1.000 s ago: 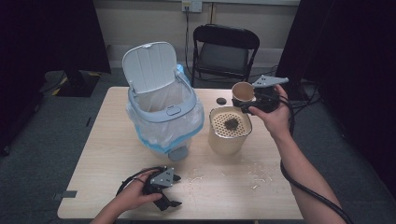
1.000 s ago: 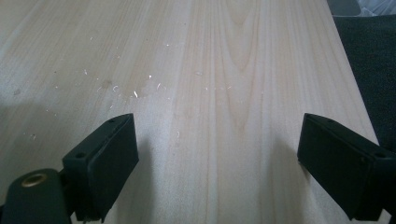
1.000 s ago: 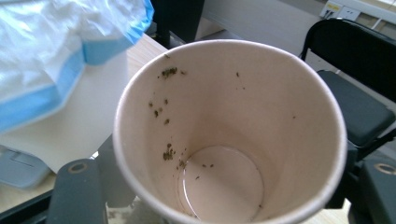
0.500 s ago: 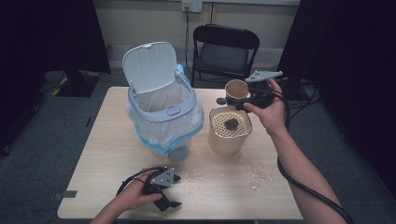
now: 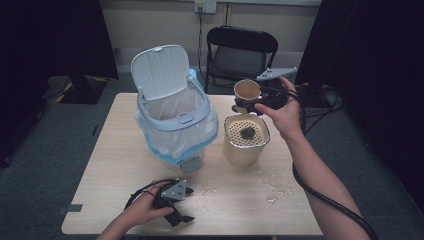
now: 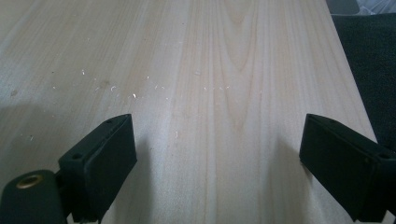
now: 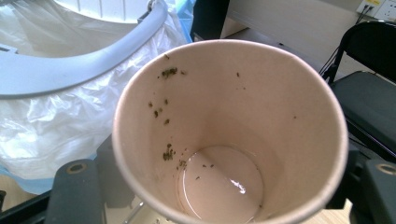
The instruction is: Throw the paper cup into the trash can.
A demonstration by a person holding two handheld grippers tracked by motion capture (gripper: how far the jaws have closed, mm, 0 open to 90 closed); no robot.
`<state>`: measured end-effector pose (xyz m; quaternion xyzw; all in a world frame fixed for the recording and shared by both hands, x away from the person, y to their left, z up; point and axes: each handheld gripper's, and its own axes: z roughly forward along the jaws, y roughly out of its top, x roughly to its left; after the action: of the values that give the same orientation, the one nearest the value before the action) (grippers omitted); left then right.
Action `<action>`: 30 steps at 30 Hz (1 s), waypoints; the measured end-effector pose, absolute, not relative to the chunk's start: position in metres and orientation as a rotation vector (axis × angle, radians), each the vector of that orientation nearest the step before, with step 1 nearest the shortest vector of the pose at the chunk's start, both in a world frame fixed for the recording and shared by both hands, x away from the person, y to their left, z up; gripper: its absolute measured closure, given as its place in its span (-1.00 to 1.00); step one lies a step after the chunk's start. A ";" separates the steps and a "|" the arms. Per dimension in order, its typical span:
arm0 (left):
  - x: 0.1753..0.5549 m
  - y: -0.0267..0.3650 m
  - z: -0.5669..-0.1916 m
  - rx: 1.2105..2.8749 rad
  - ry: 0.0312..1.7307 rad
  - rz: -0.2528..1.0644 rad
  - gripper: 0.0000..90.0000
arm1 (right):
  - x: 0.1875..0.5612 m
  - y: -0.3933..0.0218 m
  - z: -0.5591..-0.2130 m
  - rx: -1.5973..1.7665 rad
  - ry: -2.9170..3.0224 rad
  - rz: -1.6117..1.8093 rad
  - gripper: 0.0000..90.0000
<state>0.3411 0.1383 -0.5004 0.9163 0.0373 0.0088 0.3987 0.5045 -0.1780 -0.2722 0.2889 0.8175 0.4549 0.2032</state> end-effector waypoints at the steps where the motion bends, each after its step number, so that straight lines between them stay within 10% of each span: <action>1: 0.341 0.138 -0.500 2.319 0.095 0.022 -0.77 | 0.504 -0.177 -0.271 0.805 2.281 1.272 -0.42; 30: 0.341 0.138 -0.500 2.320 0.092 0.022 -0.78 | 0.503 -0.140 -0.231 0.736 2.305 1.269 -0.43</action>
<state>0.3410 0.1383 -0.5002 0.9164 0.0365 0.0088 0.3985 0.5033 -0.1404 -0.2310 0.2637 0.8260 0.4547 0.2035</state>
